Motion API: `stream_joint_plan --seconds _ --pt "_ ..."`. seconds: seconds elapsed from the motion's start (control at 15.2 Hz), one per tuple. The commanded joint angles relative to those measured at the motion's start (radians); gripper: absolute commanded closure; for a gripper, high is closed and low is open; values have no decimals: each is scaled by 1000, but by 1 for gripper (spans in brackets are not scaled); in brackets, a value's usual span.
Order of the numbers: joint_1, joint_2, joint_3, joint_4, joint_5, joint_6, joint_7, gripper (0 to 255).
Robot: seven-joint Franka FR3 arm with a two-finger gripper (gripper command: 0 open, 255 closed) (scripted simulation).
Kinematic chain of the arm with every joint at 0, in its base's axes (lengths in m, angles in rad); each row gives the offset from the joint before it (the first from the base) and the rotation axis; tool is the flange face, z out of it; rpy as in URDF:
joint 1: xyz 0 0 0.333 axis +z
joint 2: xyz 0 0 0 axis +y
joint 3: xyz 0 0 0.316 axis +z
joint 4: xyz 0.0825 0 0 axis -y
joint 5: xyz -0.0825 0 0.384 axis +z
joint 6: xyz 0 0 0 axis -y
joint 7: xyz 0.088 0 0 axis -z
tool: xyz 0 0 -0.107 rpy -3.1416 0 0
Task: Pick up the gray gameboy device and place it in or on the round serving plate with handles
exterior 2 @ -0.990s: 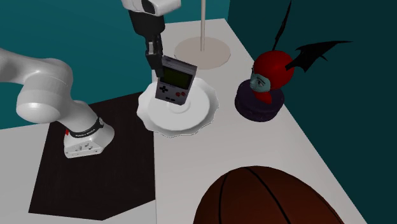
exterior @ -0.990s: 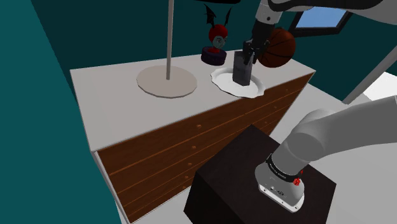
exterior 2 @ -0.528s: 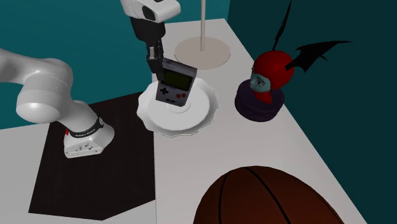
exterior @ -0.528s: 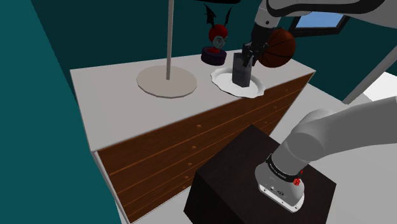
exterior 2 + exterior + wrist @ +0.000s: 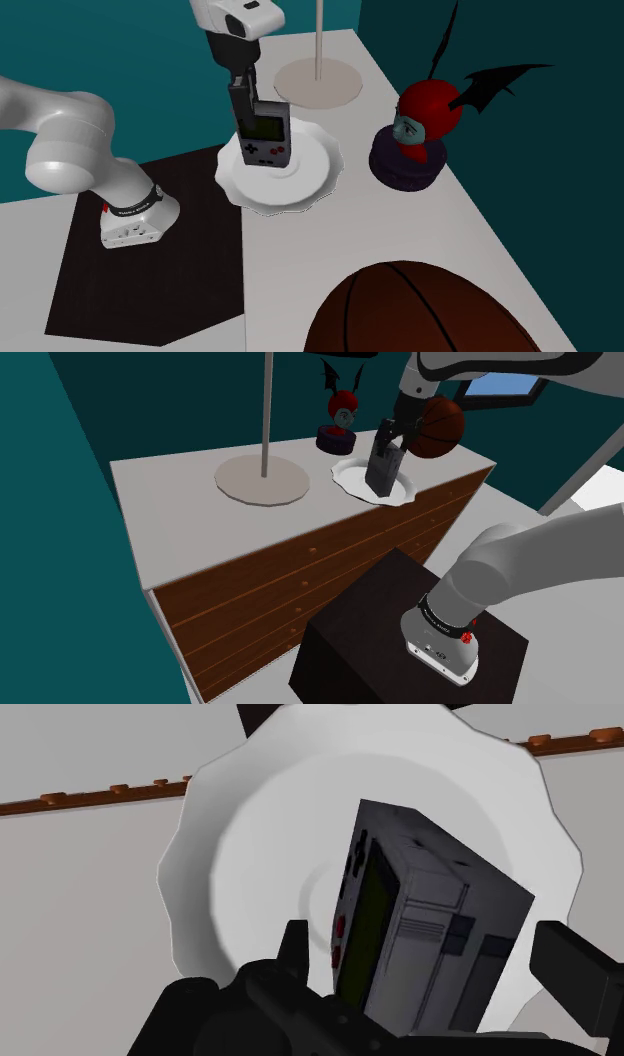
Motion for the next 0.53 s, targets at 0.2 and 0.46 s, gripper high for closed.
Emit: stream_joint_plan --seconds 0.2,0.46 --pt "4 8 9 109 8 -102 -4 0" --pt "5 12 11 139 10 -127 -4 0"
